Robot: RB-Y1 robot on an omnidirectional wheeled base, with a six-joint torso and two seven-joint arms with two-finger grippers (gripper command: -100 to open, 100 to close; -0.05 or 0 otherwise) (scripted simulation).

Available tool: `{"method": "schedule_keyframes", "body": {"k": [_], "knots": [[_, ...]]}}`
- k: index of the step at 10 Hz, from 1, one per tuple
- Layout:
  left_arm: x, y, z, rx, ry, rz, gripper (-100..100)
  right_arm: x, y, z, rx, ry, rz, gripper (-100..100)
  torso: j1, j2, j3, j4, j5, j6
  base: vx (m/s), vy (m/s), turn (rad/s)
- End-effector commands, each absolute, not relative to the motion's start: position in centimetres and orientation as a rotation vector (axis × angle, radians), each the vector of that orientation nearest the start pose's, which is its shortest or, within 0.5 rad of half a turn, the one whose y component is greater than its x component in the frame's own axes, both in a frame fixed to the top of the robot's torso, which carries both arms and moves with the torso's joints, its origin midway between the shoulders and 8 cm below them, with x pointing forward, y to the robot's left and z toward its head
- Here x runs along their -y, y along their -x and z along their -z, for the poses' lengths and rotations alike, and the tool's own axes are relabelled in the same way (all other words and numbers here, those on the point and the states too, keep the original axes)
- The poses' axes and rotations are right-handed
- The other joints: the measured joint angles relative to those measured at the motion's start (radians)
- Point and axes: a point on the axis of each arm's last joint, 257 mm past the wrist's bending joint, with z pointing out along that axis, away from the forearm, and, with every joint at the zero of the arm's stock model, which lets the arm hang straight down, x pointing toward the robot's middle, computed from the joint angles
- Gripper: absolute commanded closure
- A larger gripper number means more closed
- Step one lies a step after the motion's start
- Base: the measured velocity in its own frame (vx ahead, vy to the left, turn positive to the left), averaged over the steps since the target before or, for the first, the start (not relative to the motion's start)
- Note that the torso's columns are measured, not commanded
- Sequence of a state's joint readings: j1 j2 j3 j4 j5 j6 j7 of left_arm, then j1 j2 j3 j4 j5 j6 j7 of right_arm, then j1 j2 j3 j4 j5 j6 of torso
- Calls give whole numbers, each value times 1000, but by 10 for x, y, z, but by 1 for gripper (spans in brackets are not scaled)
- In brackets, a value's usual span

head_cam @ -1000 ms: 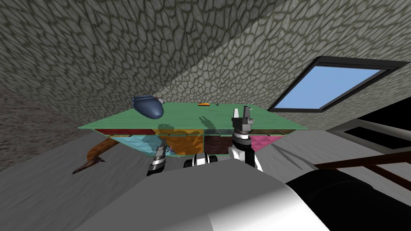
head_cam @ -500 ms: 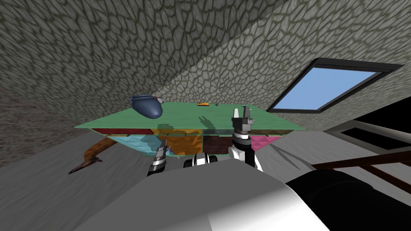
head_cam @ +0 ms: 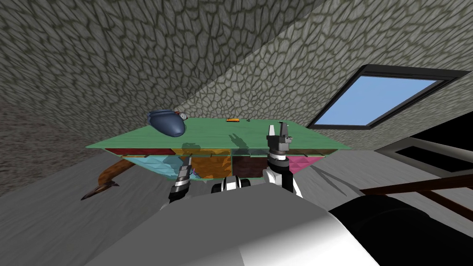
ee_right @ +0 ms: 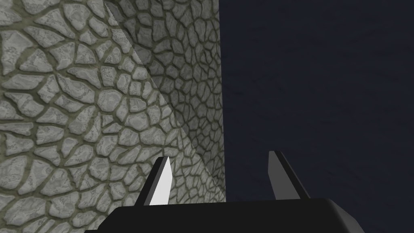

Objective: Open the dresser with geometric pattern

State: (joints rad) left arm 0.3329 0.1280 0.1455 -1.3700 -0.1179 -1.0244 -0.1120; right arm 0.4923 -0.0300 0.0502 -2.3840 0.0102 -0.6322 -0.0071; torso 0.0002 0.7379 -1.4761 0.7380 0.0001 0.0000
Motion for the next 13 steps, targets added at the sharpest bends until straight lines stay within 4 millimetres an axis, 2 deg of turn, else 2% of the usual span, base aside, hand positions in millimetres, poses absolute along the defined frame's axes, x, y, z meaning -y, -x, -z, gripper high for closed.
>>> {"method": "schedule_keyframes", "body": {"k": [1, 2, 5, 6, 7, 13], "knots": [[-330, -371, 209, -956, 604, 1020, -100, 249, -297, -92, -469, -443, -1409, 0, 0, 0, 0, 0, 0, 0, 0, 0, 0], [-326, -364, 215, -957, 606, 1020, 100, 249, -297, -92, -469, -443, -1409, 0, 0, 0, 0, 0, 0, 0, 3, 5, -13], [-318, -350, 227, -957, 606, 1021, 100, 249, -297, -92, -469, -443, -1409, 0, -4, 2, 1, 2, -2, 1, 2, 18, -1], [-320, -353, 225, -959, 609, 1020, 100, 249, -297, -92, -469, -443, -1409, 0, -2, 1, 1, 1, -1, 0, -1, 10, 2], [-324, -356, 225, -982, 607, 1017, -100, 249, -297, -92, -469, -443, -1409, 0, -1, 0, 0, 0, 0, 0, -24, -28, -27], [-341, -371, 223, -1067, 608, 1000, -100, 249, -297, -92, -469, -443, -1409, 0, 1, 0, 0, 0, 0, 0, -36, -53, -26]]}}
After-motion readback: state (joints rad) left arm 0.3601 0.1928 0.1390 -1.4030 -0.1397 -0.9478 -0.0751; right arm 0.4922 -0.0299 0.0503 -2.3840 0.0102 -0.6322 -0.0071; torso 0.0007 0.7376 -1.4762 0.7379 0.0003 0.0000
